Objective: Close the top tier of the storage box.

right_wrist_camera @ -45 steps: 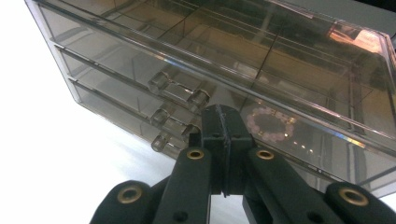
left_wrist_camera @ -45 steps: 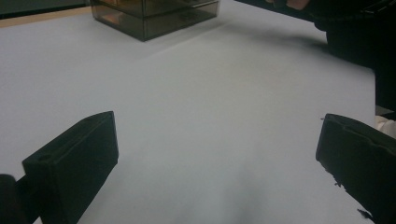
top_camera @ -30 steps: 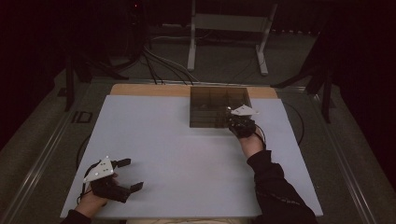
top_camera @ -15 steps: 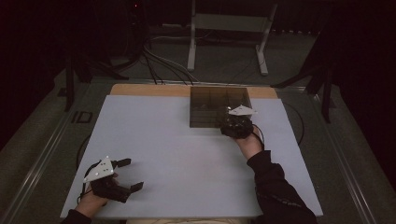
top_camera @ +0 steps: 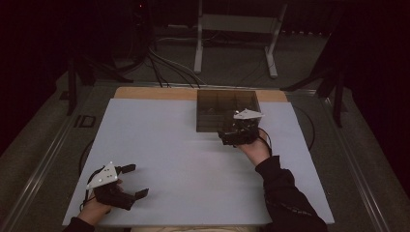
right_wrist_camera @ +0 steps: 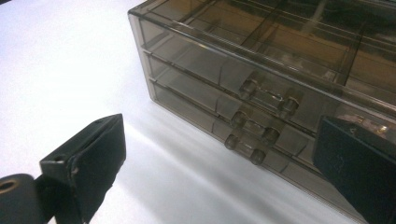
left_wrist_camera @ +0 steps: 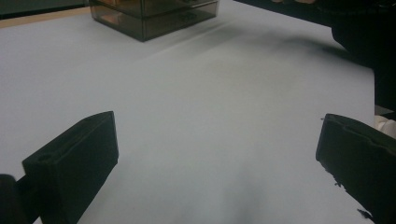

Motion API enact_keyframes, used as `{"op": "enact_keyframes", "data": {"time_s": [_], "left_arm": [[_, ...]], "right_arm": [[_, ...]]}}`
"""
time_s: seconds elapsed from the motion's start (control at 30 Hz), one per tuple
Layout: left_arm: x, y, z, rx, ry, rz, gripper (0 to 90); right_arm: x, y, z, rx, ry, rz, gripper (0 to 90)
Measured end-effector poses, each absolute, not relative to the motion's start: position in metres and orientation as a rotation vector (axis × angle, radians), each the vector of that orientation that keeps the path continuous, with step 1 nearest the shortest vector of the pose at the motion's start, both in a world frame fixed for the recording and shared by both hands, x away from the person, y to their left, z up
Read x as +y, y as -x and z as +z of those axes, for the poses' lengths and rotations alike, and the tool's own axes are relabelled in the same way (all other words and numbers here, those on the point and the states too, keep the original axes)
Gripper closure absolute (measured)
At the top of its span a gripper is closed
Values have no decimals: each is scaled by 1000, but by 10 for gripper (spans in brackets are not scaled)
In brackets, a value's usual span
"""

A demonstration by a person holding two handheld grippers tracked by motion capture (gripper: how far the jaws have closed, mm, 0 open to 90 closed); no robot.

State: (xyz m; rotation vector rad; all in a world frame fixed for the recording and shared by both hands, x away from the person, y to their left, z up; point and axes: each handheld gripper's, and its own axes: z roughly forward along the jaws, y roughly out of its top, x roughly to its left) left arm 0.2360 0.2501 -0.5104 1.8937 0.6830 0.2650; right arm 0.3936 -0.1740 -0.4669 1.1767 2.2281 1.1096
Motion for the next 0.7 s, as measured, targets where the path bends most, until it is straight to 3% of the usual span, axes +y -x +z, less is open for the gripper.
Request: {"op": "enact_keyframes", "data": {"time_s": [0.07, 0.7], "left_arm": [[250, -236, -510, 683, -1895, 265, 0], [251, -235, -510, 684, -1891, 267, 0]], "right_arm": [[-174, -393, -467, 2239, -1173, 1127, 1], [-168, -390, -464, 2315, -1079, 1135, 1]]}}
